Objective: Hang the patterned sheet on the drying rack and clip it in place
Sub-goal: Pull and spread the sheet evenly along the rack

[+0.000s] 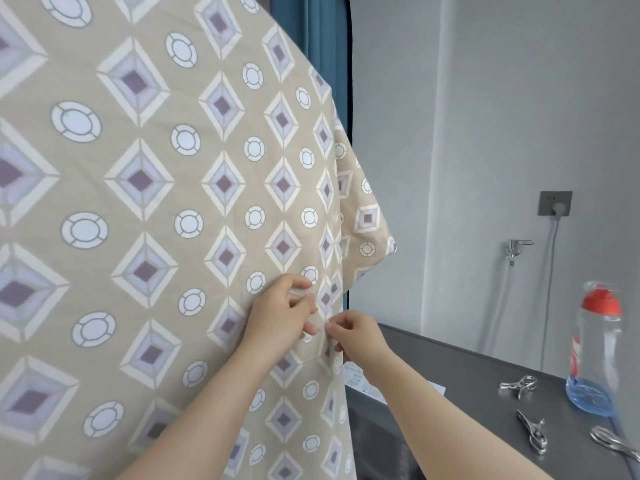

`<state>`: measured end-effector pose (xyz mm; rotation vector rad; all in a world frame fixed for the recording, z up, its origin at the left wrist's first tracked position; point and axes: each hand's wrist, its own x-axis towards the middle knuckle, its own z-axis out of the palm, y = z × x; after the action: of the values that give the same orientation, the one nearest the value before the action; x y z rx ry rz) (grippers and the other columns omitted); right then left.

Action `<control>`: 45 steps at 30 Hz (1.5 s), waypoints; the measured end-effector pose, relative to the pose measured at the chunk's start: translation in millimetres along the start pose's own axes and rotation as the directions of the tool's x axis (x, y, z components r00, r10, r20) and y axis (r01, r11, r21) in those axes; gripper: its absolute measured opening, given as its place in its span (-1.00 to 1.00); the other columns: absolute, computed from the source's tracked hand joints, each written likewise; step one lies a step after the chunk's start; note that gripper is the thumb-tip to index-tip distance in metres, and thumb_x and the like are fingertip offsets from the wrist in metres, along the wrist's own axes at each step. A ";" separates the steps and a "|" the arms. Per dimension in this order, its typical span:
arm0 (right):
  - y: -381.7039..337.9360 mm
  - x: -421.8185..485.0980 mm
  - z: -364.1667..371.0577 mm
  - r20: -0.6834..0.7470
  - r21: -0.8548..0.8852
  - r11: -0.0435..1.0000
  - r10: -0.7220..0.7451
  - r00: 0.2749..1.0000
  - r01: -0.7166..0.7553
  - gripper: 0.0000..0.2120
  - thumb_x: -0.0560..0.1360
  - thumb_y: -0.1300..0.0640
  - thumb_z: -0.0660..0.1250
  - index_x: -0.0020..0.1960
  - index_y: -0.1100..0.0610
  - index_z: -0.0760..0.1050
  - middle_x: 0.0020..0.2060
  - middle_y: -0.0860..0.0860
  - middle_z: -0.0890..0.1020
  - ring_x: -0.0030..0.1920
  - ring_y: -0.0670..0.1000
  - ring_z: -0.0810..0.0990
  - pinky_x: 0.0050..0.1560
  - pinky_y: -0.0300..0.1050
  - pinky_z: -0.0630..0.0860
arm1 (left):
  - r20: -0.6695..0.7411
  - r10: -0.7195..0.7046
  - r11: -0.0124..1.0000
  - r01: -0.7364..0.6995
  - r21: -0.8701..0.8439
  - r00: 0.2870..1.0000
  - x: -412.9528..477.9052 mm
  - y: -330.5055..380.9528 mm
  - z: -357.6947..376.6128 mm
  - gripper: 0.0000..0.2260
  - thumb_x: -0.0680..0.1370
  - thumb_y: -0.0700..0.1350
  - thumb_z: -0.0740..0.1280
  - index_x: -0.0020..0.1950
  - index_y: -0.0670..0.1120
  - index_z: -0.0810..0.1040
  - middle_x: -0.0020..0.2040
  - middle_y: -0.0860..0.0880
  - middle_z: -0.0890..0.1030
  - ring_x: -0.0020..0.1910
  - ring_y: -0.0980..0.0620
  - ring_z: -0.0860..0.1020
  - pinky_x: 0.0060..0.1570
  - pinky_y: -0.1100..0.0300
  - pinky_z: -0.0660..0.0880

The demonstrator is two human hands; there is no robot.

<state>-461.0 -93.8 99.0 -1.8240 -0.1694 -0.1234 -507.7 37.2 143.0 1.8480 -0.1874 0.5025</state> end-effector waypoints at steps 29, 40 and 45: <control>65.3 31.8 -36.6 -0.171 0.047 0.988 0.151 0.974 -0.146 -0.85 0.48 0.19 0.32 0.03 0.06 0.45 -0.10 0.00 0.54 -0.18 -0.01 0.48 -0.23 -0.23 0.39 | 0.159 -0.095 0.995 0.098 -0.016 0.983 21.2 -12.0 62.5 -0.85 0.54 -0.24 0.19 -0.06 0.00 0.47 -0.17 -0.01 0.57 -0.48 0.12 0.58 -0.28 0.16 0.54; 147.8 -3.1 -132.1 -0.383 -0.015 0.955 0.267 0.884 -0.295 -0.91 0.47 0.23 0.31 -0.06 0.08 0.47 -0.21 -0.02 0.53 -0.29 -0.02 0.47 -0.32 -0.22 0.36 | 0.304 -0.221 0.974 0.198 0.107 0.927 9.3 -61.8 166.3 -0.85 0.52 -0.19 0.18 -0.11 0.03 0.48 -0.15 0.02 0.59 -0.36 0.10 0.62 -0.12 0.07 0.58; 190.9 -36.0 -167.0 -0.455 -0.135 0.901 0.312 0.834 -0.411 -0.86 0.49 0.21 0.27 0.03 0.08 0.46 -0.07 -0.02 0.55 -0.14 0.00 0.49 -0.31 -0.24 0.36 | 0.386 -0.262 0.965 0.227 0.135 0.884 -13.0 -88.5 219.2 -0.86 0.51 -0.18 0.19 -0.09 0.03 0.49 -0.15 0.05 0.58 -0.33 0.10 0.62 -0.06 0.01 0.59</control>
<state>-461.1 -305.1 -46.0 -1.9772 0.5241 -0.2752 -432.5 -139.8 4.9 2.0109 -0.2053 -0.0528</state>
